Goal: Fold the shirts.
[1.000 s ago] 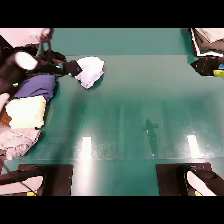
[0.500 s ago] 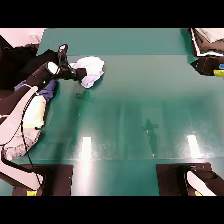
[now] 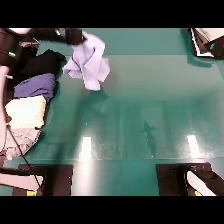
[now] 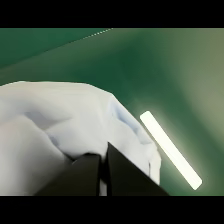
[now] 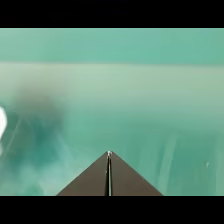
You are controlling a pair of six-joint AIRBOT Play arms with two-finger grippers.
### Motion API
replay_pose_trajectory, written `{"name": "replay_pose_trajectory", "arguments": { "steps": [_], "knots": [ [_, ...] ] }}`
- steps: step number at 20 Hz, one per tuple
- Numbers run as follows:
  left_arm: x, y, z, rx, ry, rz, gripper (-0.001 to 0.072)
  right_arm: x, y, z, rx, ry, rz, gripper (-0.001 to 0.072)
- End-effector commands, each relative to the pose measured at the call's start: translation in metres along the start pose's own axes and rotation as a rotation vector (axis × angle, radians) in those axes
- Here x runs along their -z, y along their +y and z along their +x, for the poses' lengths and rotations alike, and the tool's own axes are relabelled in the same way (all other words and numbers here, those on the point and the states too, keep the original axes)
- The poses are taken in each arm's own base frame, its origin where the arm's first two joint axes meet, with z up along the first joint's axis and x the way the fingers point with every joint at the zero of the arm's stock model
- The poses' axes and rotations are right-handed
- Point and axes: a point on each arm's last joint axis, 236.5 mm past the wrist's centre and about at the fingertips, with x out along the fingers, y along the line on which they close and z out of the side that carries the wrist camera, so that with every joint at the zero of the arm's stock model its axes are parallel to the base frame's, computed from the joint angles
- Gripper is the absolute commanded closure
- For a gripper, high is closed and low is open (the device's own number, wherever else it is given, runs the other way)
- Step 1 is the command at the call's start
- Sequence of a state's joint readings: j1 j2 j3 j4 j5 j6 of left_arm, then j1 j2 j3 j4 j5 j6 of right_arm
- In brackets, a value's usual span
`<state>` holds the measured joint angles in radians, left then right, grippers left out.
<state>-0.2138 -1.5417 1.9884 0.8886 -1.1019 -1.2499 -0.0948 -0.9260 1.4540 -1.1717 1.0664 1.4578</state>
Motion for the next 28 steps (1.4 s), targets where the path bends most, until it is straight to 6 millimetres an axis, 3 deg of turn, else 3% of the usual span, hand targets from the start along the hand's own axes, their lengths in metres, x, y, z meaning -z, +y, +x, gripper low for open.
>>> {"name": "replay_pose_trajectory", "arguments": {
  "steps": [1,3,4,6,9,11,12,15,18,21,23,25,28],
  "knots": [
    [-0.011,-0.122,-0.080,0.201,0.001,0.240,0.0687,-0.026,0.012,-0.024,-0.011,-0.057,-0.034,0.0688],
    [0.020,-0.157,-0.093,0.267,0.085,0.277,0.0687,-0.028,0.017,-0.032,-0.016,-0.053,-0.045,0.0688],
    [0.043,-0.162,-0.089,0.281,0.169,0.289,0.0686,-0.026,0.018,-0.034,-0.019,-0.039,-0.048,0.0688],
    [0.078,-0.144,-0.065,0.228,0.278,0.284,0.0686,-0.018,0.021,-0.038,-0.026,0.000,-0.053,0.0689],
    [0.110,-0.086,-0.010,0.087,0.303,0.173,0.0665,-0.003,0.023,-0.040,-0.032,0.068,-0.057,0.0688],
    [0.136,-0.049,0.016,0.009,0.345,0.071,0.0130,0.004,0.023,-0.040,-0.034,0.096,-0.057,0.0688],
    [0.149,-0.033,0.020,-0.016,0.390,-0.003,0.0108,0.006,0.023,-0.040,-0.033,0.106,-0.057,0.0689],
    [0.169,0.008,-0.010,-0.070,0.492,-0.122,0.0108,0.009,0.023,-0.040,-0.036,0.116,-0.057,0.0688],
    [0.206,0.046,-0.048,-0.118,0.599,-0.247,0.0108,0.011,0.023,-0.041,-0.036,0.126,-0.057,0.0688],
    [0.277,0.071,-0.068,-0.171,0.654,-0.383,0.0108,0.014,0.023,-0.041,-0.037,0.140,-0.057,0.0688],
    [0.333,0.081,-0.080,-0.192,0.704,-0.477,0.0108,0.015,0.023,-0.041,-0.037,0.142,-0.057,0.0688],
    [0.377,0.086,-0.088,-0.202,0.735,-0.575,0.0108,0.015,0.023,-0.041,-0.037,0.142,-0.057,0.0688],
    [0.411,0.091,-0.082,-0.218,0.710,-0.656,0.0108,0.015,0.023,-0.041,-0.038,0.143,-0.057,0.0688]
  ]
}}
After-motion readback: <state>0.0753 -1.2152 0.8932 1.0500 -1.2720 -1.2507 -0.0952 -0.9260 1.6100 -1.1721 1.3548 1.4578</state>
